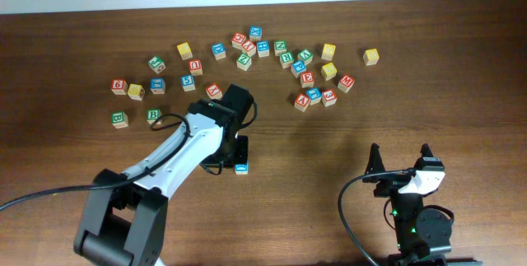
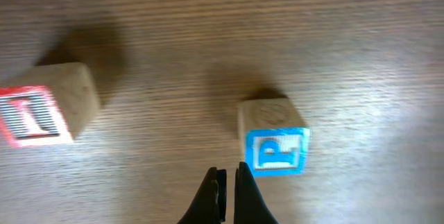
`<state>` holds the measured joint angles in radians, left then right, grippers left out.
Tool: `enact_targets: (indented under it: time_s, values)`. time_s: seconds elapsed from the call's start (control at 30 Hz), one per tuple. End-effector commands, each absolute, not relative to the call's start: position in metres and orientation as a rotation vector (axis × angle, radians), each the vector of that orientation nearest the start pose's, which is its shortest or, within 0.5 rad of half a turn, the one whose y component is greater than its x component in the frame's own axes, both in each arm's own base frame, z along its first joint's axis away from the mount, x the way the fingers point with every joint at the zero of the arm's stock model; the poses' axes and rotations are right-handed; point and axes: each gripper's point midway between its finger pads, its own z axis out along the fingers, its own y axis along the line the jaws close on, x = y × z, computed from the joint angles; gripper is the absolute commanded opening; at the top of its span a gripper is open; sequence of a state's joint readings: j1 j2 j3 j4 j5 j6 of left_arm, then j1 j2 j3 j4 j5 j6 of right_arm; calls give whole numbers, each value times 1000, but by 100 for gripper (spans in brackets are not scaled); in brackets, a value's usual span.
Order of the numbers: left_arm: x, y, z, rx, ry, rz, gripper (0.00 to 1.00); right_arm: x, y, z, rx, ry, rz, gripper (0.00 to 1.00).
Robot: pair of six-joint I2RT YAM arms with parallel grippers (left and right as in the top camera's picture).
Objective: Spell out ICRA
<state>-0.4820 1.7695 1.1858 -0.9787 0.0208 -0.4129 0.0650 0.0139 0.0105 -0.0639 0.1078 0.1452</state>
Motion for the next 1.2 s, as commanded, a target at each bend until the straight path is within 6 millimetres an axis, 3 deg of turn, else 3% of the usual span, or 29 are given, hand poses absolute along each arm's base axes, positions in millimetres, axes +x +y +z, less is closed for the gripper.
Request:
enact_targets:
  time_s: [0.0, 0.53, 0.9, 1.17]
  values:
    - [270, -158, 40, 91, 3163, -129, 0, 246, -6, 157, 156, 1635, 53, 98]
    - [263, -155, 24, 92, 3171, -132, 0, 246, -6, 157, 156, 1635, 53, 98]
    - [269, -133, 20, 90, 3128, 65, 0, 246, -6, 157, 156, 1635, 53, 98]
    - [262, -120, 9, 91, 3128, 146, 0, 246, -6, 157, 156, 1635, 53, 98]
